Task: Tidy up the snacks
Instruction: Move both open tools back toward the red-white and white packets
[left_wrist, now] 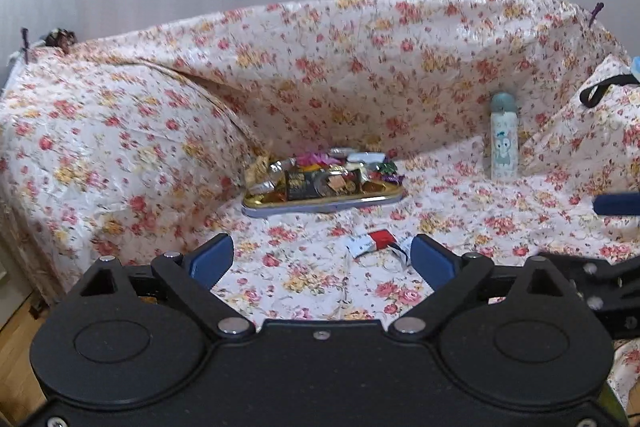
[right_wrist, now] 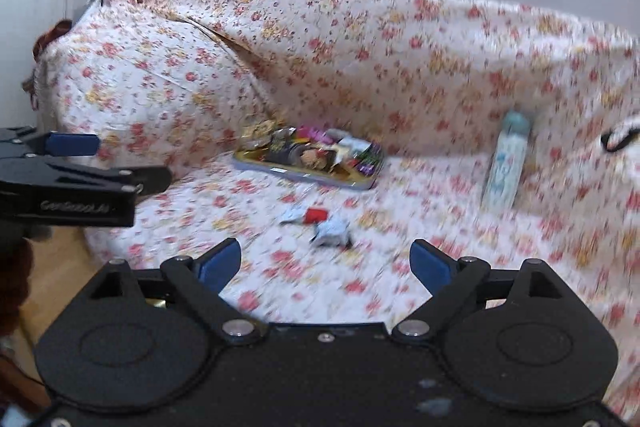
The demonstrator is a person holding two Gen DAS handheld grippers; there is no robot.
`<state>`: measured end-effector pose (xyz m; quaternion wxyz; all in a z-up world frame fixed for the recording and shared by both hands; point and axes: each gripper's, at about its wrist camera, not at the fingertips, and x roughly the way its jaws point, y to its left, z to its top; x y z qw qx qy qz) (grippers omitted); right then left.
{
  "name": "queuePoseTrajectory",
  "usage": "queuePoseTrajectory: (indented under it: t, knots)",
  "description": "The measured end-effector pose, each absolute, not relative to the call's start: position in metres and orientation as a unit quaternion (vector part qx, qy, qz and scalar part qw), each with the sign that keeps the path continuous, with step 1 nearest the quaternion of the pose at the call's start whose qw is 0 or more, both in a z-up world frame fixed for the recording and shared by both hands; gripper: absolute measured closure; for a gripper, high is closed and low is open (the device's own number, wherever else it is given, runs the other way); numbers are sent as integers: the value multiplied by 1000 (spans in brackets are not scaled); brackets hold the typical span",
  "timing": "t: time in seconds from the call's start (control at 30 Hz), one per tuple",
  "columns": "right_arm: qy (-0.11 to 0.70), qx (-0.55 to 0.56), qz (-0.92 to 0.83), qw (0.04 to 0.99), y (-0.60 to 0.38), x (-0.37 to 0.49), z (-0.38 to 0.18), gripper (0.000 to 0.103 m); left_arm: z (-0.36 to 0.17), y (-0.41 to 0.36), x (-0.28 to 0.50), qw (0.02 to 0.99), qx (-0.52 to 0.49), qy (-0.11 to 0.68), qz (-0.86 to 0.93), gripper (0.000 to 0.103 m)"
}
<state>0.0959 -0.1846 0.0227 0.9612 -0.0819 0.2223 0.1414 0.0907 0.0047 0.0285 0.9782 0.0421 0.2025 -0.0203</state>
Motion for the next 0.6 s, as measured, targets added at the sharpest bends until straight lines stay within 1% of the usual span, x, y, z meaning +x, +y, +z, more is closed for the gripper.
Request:
queuePoseTrajectory:
  t: [0.17, 0.37, 0.6]
  knots:
    - [222, -102, 133, 960, -180, 126, 11, 7, 18, 7, 112, 973, 48, 223, -25, 7]
    - [264, -103, 114, 952, -175, 169, -13, 8, 8, 10, 144, 968, 68, 240, -19, 7]
    - [290, -102, 104, 946, -176, 206, -31, 8, -8, 15, 187, 961, 76, 264, -28, 7]
